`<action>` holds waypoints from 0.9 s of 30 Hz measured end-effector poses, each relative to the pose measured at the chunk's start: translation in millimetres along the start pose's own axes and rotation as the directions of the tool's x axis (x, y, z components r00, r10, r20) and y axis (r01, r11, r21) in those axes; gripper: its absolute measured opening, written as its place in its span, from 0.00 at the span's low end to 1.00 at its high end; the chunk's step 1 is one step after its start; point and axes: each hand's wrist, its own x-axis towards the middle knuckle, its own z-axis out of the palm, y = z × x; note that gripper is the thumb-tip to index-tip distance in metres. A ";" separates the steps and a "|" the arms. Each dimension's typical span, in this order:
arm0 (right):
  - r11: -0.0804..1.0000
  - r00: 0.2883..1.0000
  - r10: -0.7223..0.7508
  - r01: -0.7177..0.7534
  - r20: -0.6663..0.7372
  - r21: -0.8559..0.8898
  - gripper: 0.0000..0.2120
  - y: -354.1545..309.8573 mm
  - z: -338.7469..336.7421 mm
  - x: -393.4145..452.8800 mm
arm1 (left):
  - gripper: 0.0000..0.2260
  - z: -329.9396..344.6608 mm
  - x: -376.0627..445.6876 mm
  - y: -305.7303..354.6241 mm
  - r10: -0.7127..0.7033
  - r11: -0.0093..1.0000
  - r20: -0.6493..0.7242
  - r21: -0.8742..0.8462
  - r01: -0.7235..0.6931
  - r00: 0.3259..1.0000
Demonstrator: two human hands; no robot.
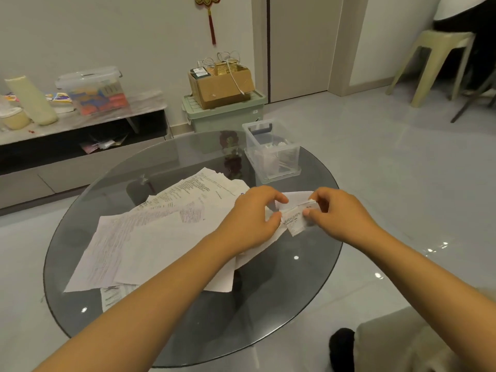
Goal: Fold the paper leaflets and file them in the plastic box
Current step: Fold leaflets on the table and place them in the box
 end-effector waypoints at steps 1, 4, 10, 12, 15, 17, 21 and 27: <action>1.000 1.000 0.015 -0.015 0.000 -0.003 0.03 3.4 -2.7 2.7 | 0.14 0.9 4.1 -1.2 0.046 0.997 0.021 0.063 -0.047 0.999; 1.000 0.999 0.029 -0.028 0.035 -0.012 0.02 10.5 -7.1 10.3 | 0.23 4.9 15.5 -5.8 0.137 0.960 0.115 0.228 -0.161 0.984; 0.997 0.993 0.033 -0.026 0.111 -0.066 0.04 13.7 -6.6 19.7 | 0.24 18.3 35.2 -13.9 0.153 0.893 0.234 0.383 -0.235 0.960; 0.998 0.995 0.032 -0.026 0.093 -0.057 0.03 14.4 -7.2 22.4 | 0.21 20.4 42.4 -14.7 0.170 0.882 0.232 0.398 -0.253 0.958; 0.998 0.997 0.049 -0.047 0.053 -0.029 0.02 14.0 -7.6 24.0 | 0.15 18.9 48.4 -14.0 0.177 0.899 0.206 0.363 -0.243 0.962; 0.999 0.999 0.048 -0.048 0.001 0.007 0.03 13.2 -8.0 24.4 | 0.11 16.4 50.9 -13.1 0.133 0.944 0.153 0.281 -0.173 0.979; 0.995 0.988 0.035 -0.021 -0.151 0.092 0.04 11.5 -7.5 27.6 | 0.09 17.9 59.0 -15.5 0.007 0.995 0.057 0.096 -0.012 0.998; 0.996 0.983 0.057 -0.044 -0.176 0.074 0.05 22.7 18.6 43.0 | 0.15 22.8 67.2 -26.3 -0.112 0.992 -0.011 -0.053 0.111 0.994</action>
